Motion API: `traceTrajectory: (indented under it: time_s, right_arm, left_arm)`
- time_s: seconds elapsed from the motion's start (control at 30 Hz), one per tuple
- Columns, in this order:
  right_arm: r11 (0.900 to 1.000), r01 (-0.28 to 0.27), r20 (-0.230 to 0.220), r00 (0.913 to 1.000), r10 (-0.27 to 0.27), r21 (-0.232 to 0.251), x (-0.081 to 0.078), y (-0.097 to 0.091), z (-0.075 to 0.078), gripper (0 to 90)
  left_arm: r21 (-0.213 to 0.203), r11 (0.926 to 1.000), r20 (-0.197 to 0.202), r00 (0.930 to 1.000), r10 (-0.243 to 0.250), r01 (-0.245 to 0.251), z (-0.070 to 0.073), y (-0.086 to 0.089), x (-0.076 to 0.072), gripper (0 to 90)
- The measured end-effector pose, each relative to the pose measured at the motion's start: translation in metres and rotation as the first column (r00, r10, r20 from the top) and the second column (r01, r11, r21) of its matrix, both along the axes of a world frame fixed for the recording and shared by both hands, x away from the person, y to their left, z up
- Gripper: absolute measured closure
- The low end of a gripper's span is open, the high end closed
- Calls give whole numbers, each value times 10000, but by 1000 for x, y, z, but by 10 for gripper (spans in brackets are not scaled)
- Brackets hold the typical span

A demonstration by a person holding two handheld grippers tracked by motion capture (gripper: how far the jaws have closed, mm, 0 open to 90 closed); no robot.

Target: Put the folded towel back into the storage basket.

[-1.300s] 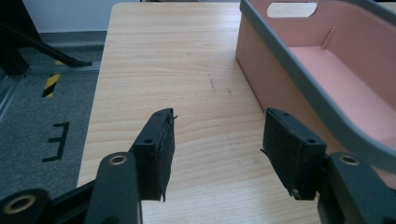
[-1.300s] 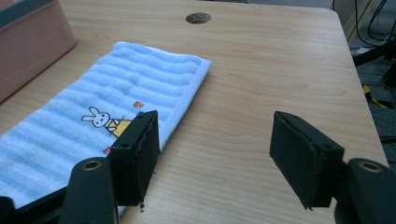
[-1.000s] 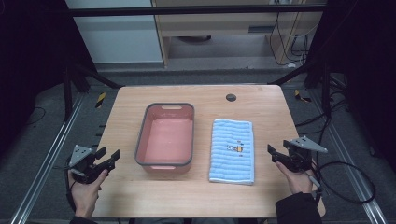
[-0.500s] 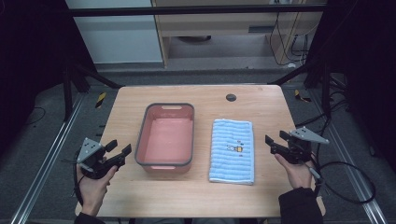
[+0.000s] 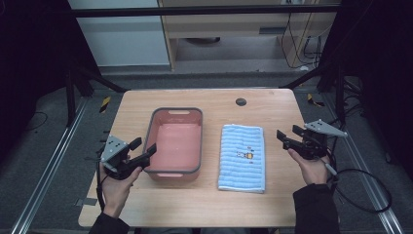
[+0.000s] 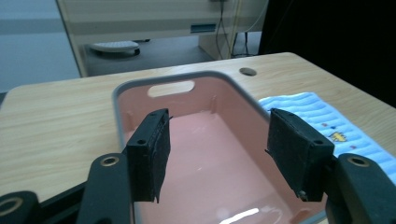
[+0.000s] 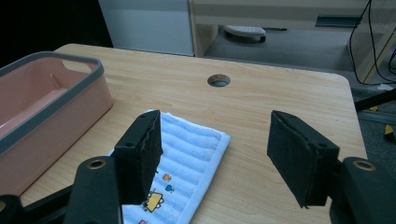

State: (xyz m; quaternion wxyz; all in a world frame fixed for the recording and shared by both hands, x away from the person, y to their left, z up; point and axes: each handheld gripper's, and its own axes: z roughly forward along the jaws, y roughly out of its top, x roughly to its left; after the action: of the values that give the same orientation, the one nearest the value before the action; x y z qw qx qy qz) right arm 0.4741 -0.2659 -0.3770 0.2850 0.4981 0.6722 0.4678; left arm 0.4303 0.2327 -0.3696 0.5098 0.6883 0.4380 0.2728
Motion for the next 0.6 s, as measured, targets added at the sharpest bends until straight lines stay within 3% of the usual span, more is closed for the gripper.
traceTrajectory:
  time_s: [0.33, 0.6]
  right_arm:
    - [9998, -181, 107, 9998, 181, -53, 13, 7, 11, 352]
    - [9994, -327, 200, 9993, 330, -145, 23, 14, 11, 343]
  left_arm:
    - [-5, 9986, 101, 9986, -527, 527, 4, -34, 3, 369]
    - [77, 9945, 16, 9946, -1040, 1040, -1, -63, 5, 364]
